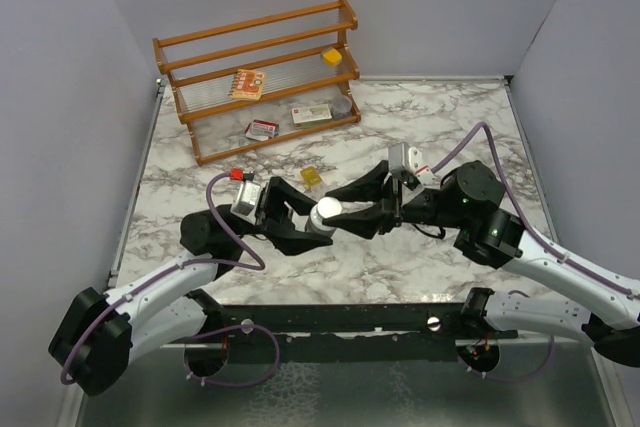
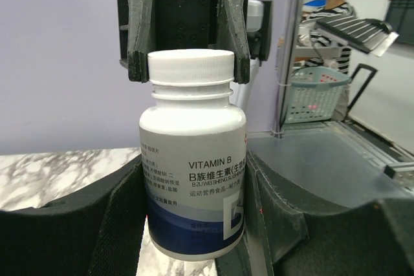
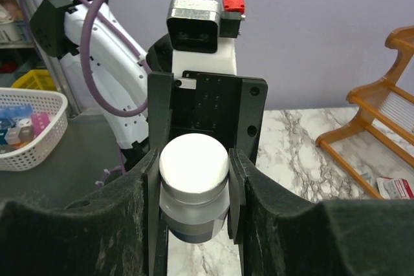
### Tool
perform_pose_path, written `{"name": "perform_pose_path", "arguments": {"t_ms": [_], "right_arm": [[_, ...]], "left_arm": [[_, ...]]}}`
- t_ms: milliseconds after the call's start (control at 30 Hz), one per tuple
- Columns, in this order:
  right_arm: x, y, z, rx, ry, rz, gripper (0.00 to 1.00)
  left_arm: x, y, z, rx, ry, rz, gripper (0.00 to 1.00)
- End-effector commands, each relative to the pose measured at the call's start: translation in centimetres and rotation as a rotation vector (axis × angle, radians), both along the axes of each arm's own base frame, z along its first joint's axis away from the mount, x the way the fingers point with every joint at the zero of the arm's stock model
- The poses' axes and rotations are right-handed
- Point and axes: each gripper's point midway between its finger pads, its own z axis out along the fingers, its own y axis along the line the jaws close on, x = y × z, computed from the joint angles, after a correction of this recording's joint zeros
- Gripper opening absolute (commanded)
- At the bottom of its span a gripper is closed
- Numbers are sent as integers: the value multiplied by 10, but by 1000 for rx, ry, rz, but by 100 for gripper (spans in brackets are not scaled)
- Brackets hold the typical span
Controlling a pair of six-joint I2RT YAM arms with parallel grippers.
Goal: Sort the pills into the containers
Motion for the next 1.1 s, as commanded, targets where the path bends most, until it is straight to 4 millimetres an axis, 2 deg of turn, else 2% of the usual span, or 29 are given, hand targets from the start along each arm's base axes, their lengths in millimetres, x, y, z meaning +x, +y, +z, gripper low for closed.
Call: {"name": "perform_pose_path", "arguments": {"t_ms": [0, 367, 467, 600, 733, 933, 1067], "right_arm": [[-17, -5, 19, 27, -78, 77, 17], [-34, -4, 24, 18, -128, 182, 17], [-36, -6, 32, 45, -143, 184, 16], [-30, -13, 52, 114, -162, 122, 13], [-17, -26, 68, 183, -164, 3, 12], [7, -39, 75, 226, -128, -156, 9], [42, -52, 73, 245, -44, -361, 7]], "left_arm": [[-39, 18, 27, -114, -100, -145, 0], [-52, 24, 35, -133, -95, -214, 0], [-54, 25, 36, -132, -104, -217, 0], [-44, 19, 30, -103, -89, -184, 0], [-24, 9, 18, -34, -69, -76, 0], [22, 1, 2, 93, -15, 174, 0], [59, 1, -18, 203, 67, 353, 0]]}}
